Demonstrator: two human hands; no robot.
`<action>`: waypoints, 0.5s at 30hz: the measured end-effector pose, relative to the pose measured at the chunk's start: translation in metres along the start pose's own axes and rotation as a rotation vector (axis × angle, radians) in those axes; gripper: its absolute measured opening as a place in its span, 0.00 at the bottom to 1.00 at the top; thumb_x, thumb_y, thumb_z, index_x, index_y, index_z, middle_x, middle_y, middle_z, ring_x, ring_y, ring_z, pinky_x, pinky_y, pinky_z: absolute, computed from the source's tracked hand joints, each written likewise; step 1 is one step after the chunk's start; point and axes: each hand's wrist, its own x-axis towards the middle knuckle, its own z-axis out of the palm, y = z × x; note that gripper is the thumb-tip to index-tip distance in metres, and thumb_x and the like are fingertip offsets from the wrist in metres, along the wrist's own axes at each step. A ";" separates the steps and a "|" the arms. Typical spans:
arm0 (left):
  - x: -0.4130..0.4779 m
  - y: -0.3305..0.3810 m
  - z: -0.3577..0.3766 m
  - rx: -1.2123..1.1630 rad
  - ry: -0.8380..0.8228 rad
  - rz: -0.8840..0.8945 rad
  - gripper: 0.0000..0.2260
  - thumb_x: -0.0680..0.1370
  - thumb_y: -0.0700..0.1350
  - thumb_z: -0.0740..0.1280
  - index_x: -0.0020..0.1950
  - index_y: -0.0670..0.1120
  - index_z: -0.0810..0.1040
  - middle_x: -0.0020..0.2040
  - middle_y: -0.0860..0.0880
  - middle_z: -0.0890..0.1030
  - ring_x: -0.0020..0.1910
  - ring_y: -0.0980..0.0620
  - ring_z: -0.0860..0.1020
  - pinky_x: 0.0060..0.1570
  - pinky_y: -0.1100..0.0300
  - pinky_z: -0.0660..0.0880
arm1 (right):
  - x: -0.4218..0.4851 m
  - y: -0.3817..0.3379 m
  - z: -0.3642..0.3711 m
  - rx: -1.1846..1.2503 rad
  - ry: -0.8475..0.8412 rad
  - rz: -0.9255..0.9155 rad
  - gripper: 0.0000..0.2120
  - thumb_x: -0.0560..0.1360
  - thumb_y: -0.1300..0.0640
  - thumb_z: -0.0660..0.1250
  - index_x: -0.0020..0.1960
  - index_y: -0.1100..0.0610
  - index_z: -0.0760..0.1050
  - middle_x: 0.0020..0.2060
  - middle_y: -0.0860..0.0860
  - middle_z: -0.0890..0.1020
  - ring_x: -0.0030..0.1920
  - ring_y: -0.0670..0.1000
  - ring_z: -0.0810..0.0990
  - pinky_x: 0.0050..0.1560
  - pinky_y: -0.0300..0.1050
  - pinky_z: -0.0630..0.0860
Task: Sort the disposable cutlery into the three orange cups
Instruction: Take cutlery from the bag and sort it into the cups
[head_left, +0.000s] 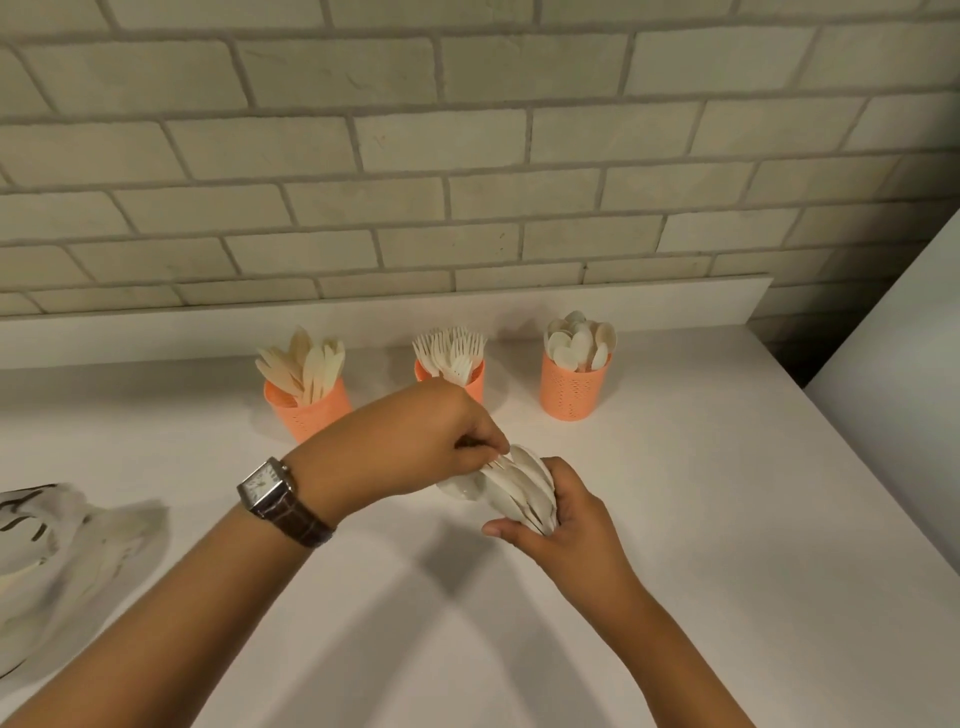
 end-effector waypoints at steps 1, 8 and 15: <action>0.000 -0.002 0.002 0.010 0.031 0.022 0.10 0.77 0.45 0.65 0.56 0.50 0.82 0.48 0.54 0.85 0.44 0.59 0.79 0.43 0.68 0.73 | 0.001 0.000 0.000 0.002 0.006 0.002 0.18 0.66 0.56 0.77 0.47 0.44 0.70 0.33 0.33 0.78 0.33 0.38 0.75 0.34 0.28 0.68; -0.013 -0.017 -0.008 0.101 0.411 0.182 0.16 0.75 0.49 0.58 0.53 0.46 0.83 0.46 0.51 0.85 0.44 0.58 0.79 0.46 0.66 0.74 | 0.007 0.002 -0.006 -0.026 0.063 -0.070 0.18 0.68 0.58 0.76 0.46 0.38 0.72 0.37 0.33 0.80 0.38 0.38 0.78 0.41 0.28 0.71; -0.027 -0.041 -0.060 0.084 0.822 0.047 0.09 0.78 0.40 0.62 0.53 0.42 0.81 0.44 0.49 0.80 0.37 0.57 0.78 0.43 0.62 0.77 | 0.002 0.012 -0.010 0.051 0.155 -0.059 0.12 0.70 0.60 0.74 0.41 0.45 0.75 0.31 0.38 0.79 0.33 0.41 0.75 0.37 0.32 0.72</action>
